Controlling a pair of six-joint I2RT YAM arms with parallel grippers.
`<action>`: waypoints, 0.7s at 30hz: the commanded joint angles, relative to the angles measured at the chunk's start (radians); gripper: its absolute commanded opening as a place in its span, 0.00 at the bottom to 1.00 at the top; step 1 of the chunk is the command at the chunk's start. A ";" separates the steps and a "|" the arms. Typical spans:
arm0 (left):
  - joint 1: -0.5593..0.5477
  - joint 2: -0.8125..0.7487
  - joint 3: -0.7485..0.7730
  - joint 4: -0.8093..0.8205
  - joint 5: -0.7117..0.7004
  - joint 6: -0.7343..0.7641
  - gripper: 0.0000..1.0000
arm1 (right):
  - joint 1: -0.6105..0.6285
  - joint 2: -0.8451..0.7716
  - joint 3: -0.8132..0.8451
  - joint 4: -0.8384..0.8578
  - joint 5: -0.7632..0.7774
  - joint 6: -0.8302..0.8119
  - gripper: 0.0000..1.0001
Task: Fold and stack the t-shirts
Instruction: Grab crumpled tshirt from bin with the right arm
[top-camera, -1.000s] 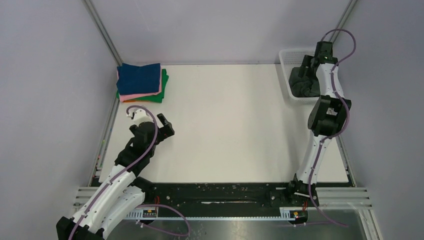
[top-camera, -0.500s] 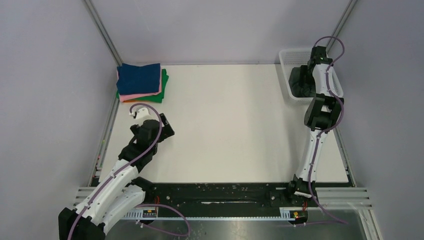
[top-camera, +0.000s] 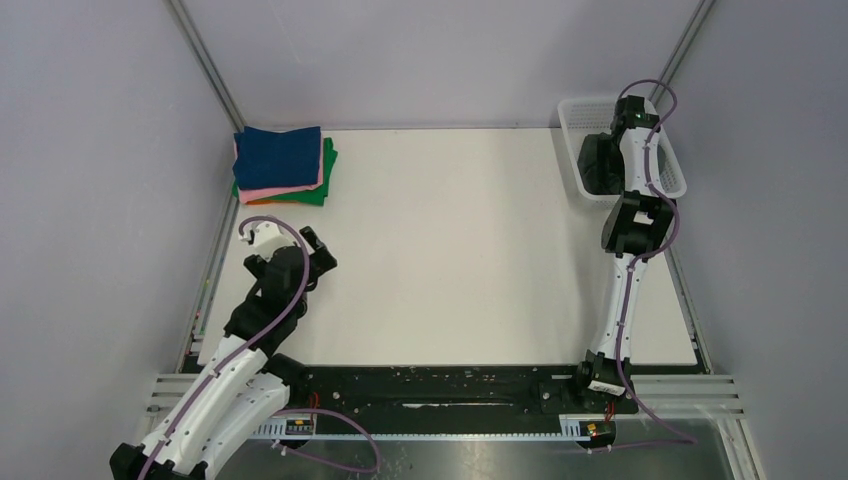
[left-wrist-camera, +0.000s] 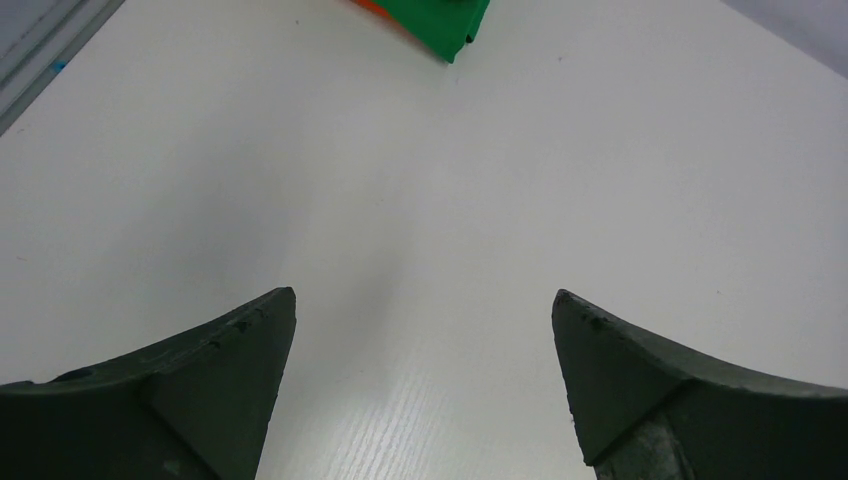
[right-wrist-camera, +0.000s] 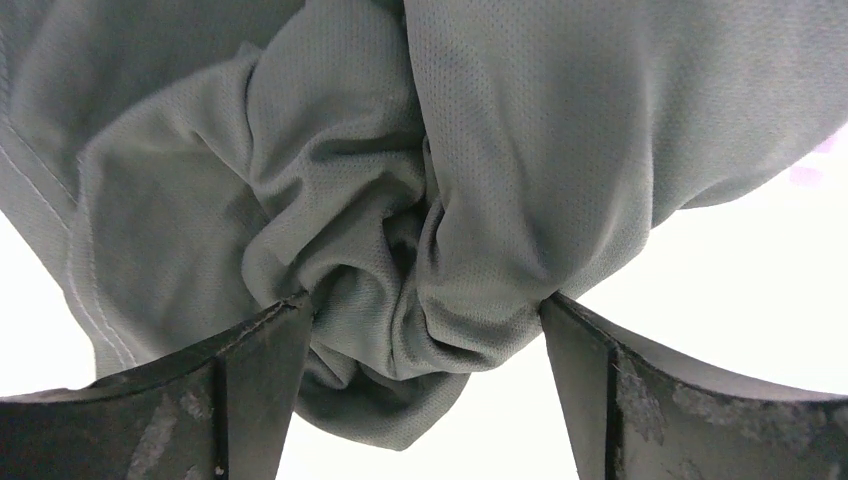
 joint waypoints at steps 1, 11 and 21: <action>0.003 -0.018 0.008 -0.008 -0.059 -0.020 0.99 | 0.010 -0.021 0.011 -0.091 0.048 -0.058 0.89; 0.002 -0.025 0.017 -0.029 -0.078 -0.038 0.99 | 0.006 -0.028 0.005 -0.113 0.037 -0.085 0.55; 0.002 -0.033 0.014 -0.021 -0.067 -0.039 0.99 | 0.003 -0.093 -0.099 -0.048 0.008 -0.098 0.00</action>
